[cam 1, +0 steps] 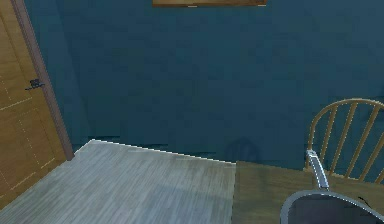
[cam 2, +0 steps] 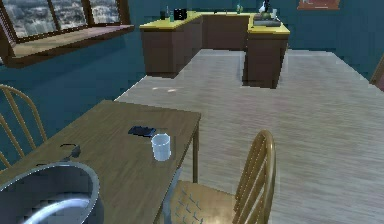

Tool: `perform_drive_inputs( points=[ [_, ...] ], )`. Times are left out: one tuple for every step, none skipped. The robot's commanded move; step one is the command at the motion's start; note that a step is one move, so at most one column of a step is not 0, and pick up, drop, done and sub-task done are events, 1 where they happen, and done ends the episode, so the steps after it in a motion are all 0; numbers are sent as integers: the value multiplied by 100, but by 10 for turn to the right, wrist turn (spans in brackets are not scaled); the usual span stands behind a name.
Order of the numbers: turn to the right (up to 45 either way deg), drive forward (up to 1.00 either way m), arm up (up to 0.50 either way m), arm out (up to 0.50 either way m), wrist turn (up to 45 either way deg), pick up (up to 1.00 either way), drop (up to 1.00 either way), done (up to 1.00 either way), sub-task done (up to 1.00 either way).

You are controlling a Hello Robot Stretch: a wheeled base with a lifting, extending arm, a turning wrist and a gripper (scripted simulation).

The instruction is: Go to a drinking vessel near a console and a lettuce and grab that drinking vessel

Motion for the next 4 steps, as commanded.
perform_drive_inputs(
  points=[
    [0,0,32,0,0,0,0,0,0],
    [0,0,0,44,0,0,0,0,0],
    [0,0,0,0,450,0,0,0,0],
    [0,0,0,0,450,0,0,0,0]
  ],
)
